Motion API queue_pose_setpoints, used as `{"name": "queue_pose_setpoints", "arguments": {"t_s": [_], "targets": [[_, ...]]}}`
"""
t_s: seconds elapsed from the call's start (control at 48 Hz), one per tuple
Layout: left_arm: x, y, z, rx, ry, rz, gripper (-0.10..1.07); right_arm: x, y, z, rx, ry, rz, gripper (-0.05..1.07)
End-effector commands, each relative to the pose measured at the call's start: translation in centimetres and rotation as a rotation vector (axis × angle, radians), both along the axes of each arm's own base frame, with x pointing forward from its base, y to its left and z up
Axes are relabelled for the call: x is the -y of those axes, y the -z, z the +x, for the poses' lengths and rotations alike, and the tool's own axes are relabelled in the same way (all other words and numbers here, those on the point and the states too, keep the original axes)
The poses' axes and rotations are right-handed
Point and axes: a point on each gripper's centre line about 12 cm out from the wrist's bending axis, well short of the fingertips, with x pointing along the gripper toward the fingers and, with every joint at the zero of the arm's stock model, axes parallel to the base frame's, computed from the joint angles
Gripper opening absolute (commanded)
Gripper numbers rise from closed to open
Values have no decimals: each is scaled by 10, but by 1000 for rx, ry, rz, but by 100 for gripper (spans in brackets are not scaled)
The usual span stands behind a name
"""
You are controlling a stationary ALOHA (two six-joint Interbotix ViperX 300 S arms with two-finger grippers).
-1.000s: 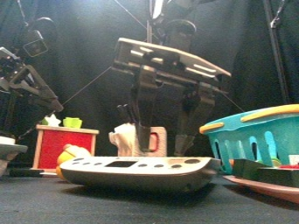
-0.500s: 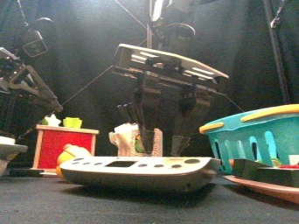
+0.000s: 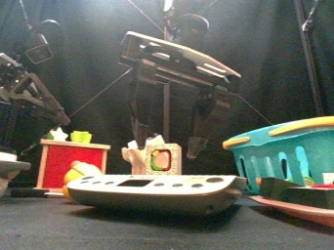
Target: Grab white sushi roll piece from stove
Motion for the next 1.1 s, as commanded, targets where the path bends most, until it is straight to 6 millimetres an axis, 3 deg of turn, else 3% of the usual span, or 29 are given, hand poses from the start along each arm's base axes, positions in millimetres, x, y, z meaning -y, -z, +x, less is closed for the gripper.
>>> {"name": "queue_pose_setpoints", "arguments": {"t_s": [0.0, 0.333, 0.583, 0.771, 1.083], "targets": [[0, -4, 2, 13, 1, 4, 93, 6, -17, 6, 42, -2, 2, 99], [0, -4, 2, 12, 1, 5, 93, 2, -6, 6, 1, -40, 34, 91], [0, -4, 2, 12, 1, 3, 93, 2, -5, 6, -6, -33, 40, 72], [0, -4, 2, 12, 2, 3, 93, -1, -16, 8, 14, -36, 44, 61], [0, -4, 2, 12, 1, 3, 93, -1, -30, 8, 11, -29, 39, 60]]}}
